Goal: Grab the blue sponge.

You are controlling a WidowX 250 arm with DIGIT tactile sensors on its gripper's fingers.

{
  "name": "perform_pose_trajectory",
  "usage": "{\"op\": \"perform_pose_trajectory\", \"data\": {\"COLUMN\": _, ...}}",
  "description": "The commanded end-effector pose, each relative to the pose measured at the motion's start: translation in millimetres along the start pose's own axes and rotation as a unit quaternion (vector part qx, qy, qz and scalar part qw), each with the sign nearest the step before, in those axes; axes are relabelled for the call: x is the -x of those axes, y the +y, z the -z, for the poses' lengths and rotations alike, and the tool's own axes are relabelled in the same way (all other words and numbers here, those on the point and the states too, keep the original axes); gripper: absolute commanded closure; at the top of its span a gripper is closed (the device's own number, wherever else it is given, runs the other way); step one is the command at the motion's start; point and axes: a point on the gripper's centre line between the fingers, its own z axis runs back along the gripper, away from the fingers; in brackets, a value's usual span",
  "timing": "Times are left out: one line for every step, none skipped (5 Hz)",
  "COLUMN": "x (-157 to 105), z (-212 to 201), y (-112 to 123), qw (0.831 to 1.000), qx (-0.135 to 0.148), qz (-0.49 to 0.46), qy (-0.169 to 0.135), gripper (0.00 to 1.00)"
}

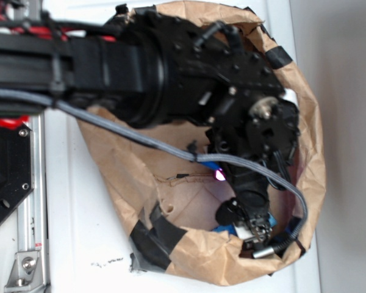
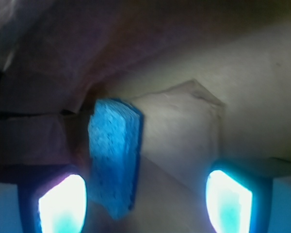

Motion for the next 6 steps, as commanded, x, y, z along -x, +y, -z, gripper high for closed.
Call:
{"op": "perform_pose_trajectory", "data": {"x": -1, "z": 7, "y": -39, "qw": 0.998, "qx": 0.021, "qz": 0.055, "qy": -0.012, "gripper": 0.00}}
{"op": "perform_pose_trajectory", "data": {"x": 6, "z": 7, "y": -49, "qw": 0.997, "qx": 0.021, "qz": 0.067, "qy": -0.011, "gripper": 0.00}}
{"op": "perform_pose_trajectory", "data": {"x": 14, "z": 11, "y": -54, "qw": 0.996, "qx": 0.002, "qz": 0.091, "qy": -0.016, "gripper": 0.00}}
{"op": "perform_pose_trajectory", "data": {"x": 14, "z": 25, "y": -55, "qw": 0.983, "qx": -0.076, "qz": 0.161, "qy": -0.037, "gripper": 0.00}}
{"op": "perform_pose_trajectory", "data": {"x": 19, "z": 37, "y": -61, "qw": 0.980, "qx": -0.060, "qz": 0.184, "qy": -0.052, "gripper": 0.00}}
{"op": "perform_pose_trajectory", "data": {"x": 25, "z": 43, "y": -64, "qw": 0.970, "qx": -0.087, "qz": 0.220, "qy": -0.051, "gripper": 0.00}}
